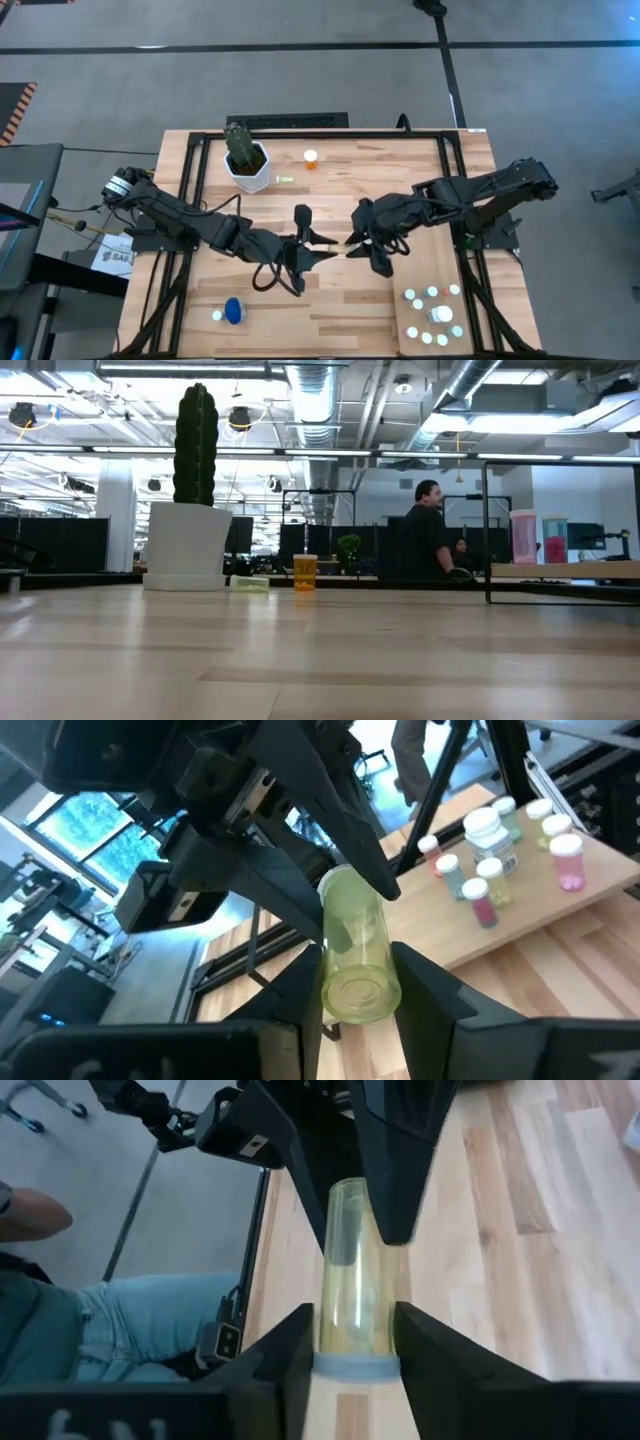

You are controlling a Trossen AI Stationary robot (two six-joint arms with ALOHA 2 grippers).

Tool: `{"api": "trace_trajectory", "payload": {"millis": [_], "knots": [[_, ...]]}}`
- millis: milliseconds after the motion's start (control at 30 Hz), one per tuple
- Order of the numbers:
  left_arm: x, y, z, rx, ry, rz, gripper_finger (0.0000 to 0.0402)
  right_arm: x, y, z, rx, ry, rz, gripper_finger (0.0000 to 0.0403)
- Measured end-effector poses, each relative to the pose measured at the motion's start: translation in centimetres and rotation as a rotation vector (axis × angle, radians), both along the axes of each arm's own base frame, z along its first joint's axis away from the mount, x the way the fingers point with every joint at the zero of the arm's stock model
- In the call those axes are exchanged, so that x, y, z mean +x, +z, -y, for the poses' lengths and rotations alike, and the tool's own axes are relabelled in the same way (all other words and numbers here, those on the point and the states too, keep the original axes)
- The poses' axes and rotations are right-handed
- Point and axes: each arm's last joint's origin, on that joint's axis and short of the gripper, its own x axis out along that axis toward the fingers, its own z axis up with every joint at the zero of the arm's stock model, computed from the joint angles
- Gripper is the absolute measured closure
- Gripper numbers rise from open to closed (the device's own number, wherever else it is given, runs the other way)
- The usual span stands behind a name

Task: Pick and place medicine bottles onto shelf by color
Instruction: Put the yellow pill bottle on the shelf

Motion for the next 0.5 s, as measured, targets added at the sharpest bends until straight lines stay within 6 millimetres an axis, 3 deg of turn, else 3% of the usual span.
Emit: {"api": "trace_trajectory", "payload": {"millis": [300, 500], "knots": [[0.1, 0.6, 0.0, -0.048, -0.003, 0.063, 0.0328, -2.2, 5.3, 1.6, -0.136, 0.019, 0.033, 0.0152], [0.6, 1.9, -0.8, -0.067, 0.089, 0.201, 0.0325, -3.0, 6.3, 1.9, -0.392, 0.107, 0.069, 0.0139]]}}
